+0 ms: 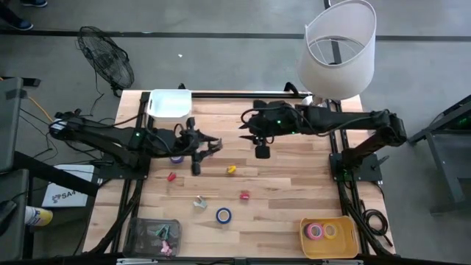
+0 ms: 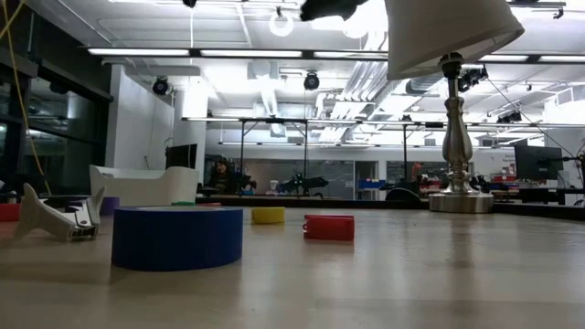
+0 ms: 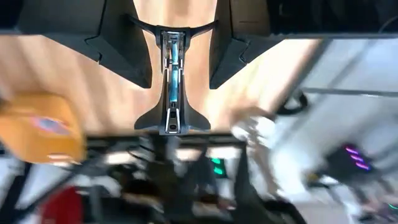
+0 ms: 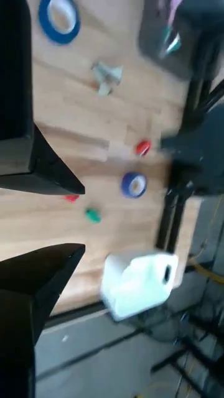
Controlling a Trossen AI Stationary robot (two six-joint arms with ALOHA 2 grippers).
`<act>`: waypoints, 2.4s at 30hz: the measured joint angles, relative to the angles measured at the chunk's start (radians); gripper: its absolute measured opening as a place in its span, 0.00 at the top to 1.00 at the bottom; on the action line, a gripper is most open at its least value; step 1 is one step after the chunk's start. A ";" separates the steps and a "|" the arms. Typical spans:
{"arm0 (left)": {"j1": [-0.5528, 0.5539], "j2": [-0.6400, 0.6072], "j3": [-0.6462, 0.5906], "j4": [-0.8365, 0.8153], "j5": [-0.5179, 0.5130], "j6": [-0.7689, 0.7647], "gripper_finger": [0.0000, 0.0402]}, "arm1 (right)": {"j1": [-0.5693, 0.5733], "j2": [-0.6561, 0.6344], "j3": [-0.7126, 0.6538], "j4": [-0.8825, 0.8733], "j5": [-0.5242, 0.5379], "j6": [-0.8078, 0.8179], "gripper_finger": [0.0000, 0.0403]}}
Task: Pick and place Stapler, Stapler remover, tape
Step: Put the black staple remover into the black bin
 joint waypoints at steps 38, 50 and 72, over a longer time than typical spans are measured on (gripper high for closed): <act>-0.846 0.212 0.000 -0.413 0.324 -1.432 0.64 | -0.018 -0.598 -0.633 0.061 -0.121 0.410 0.71; -0.844 0.359 0.000 -0.423 0.580 -1.657 0.64 | -0.018 -0.853 -0.915 0.148 -0.131 0.563 0.71; -0.844 0.465 0.000 -0.417 0.651 -1.721 0.61 | -0.018 -1.205 -1.342 0.531 -0.135 0.746 0.71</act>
